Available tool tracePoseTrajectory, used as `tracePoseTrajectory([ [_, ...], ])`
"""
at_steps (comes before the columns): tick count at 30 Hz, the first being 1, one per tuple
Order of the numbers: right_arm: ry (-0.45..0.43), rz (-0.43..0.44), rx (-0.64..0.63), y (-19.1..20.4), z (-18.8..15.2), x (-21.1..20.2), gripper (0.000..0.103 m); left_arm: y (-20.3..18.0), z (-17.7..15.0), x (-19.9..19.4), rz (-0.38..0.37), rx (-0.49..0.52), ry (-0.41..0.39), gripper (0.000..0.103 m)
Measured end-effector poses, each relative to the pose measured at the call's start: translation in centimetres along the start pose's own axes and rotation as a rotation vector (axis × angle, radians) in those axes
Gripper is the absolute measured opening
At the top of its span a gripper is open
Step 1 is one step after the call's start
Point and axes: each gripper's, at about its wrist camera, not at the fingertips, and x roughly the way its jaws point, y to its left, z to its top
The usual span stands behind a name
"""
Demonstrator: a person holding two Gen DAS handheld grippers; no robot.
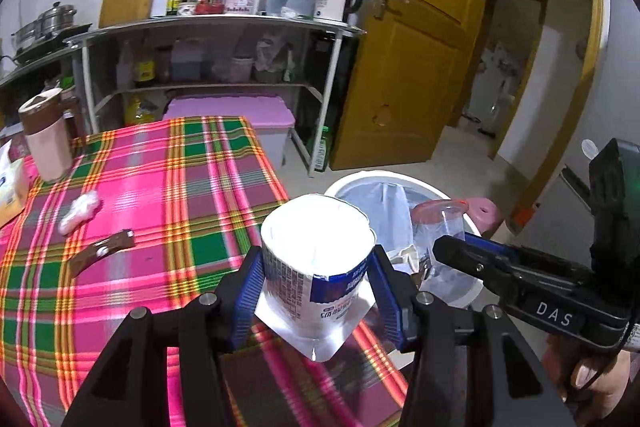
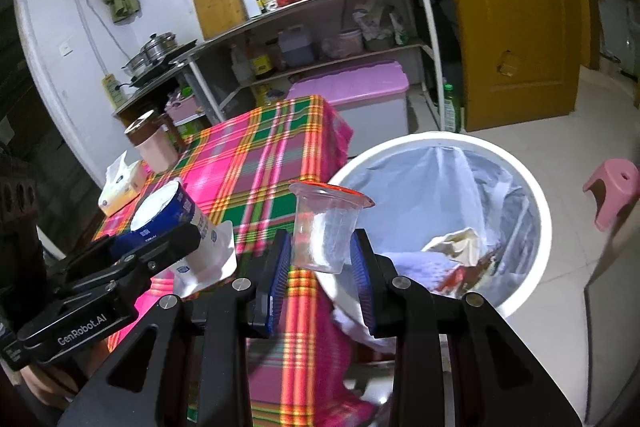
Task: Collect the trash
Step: 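Carry the white cup and clear cup over the bin and open both tools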
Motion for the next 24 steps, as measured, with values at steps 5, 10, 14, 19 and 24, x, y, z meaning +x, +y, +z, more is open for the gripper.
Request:
tracePoseTrajectory([
  [5, -0.003, -0.030, 0.028, -1.7, 0.1, -0.3, 0.032, -1.3, 0.7, 1.8, -0.024, 0.020, 0.011, 0.052],
  [10, 0.003, -0.061, 0.059, -3.8, 0.1, -0.3, 0.032, -2.2, 1.1, 3.5, -0.048, 0.040, 0.028, 0.052],
  [14, 0.013, -0.081, 0.078, -5.0, 0.1, -0.1, 0.032, -3.0, 1.2, 4.6, -0.064, 0.055, 0.041, 0.052],
  [19, 0.027, -0.095, 0.090, -6.0, 0.0, 0.3, 0.032, -3.8, 1.4, 6.0, -0.083, 0.073, 0.055, 0.053],
  [24, 0.043, -0.111, 0.101, -7.0, -0.1, 0.8, 0.032, -4.4, 1.5, 7.5, -0.097, 0.080, 0.075, 0.053],
])
